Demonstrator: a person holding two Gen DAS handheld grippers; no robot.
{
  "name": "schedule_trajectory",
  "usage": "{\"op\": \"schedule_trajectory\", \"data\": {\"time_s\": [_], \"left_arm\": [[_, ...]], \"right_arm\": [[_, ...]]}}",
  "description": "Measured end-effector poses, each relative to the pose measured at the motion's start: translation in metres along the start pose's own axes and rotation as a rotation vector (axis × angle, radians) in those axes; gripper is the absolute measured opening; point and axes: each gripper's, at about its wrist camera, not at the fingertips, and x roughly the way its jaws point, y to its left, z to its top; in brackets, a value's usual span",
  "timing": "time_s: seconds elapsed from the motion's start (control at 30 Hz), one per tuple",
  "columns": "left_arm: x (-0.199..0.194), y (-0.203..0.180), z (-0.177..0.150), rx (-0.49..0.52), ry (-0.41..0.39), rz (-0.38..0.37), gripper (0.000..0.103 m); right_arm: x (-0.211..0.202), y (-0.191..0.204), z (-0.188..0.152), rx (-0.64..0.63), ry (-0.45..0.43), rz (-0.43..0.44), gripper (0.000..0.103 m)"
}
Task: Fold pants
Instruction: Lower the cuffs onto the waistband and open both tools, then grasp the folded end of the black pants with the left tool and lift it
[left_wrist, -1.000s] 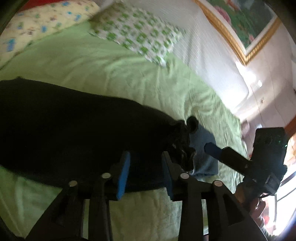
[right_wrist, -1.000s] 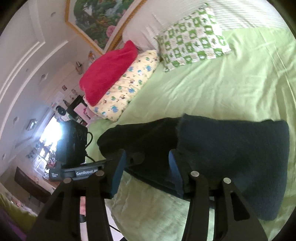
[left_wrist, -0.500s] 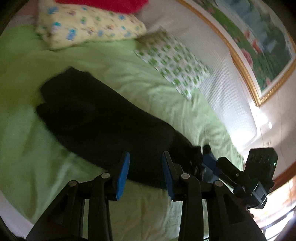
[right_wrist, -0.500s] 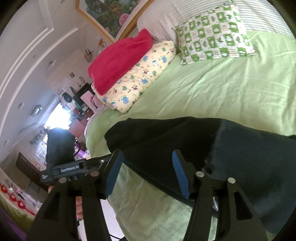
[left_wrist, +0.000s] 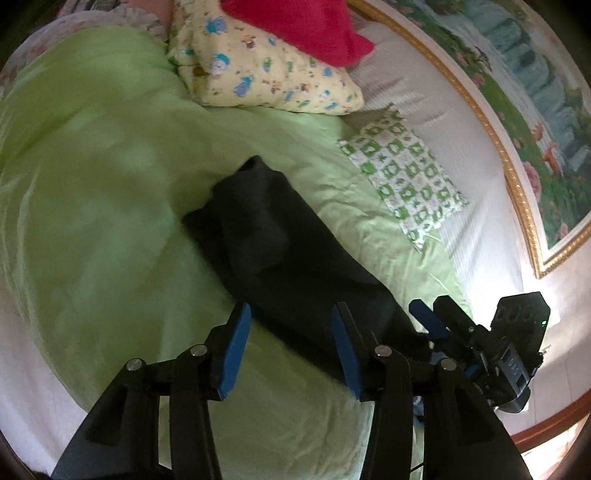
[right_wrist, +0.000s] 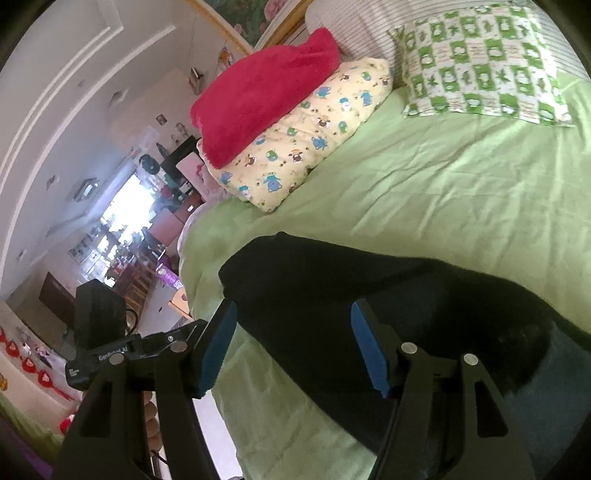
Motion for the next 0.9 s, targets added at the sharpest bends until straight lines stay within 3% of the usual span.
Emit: {"op": "schedule_trajectory", "data": {"time_s": [0.4, 0.63, 0.9], "left_arm": [[0.027, 0.024, 0.014, -0.089, 0.015, 0.114, 0.053], [0.042, 0.038, 0.021, -0.159, 0.038, 0.079, 0.053], [0.052, 0.042, 0.025, -0.172, 0.040, 0.082, 0.053]], "right_arm": [[0.067, 0.002, 0.049, -0.123, 0.141, -0.002, 0.066], [0.115, 0.004, 0.079, -0.192, 0.226, 0.001, 0.066], [0.164, 0.010, 0.089, -0.249, 0.356, 0.021, 0.065]]}}
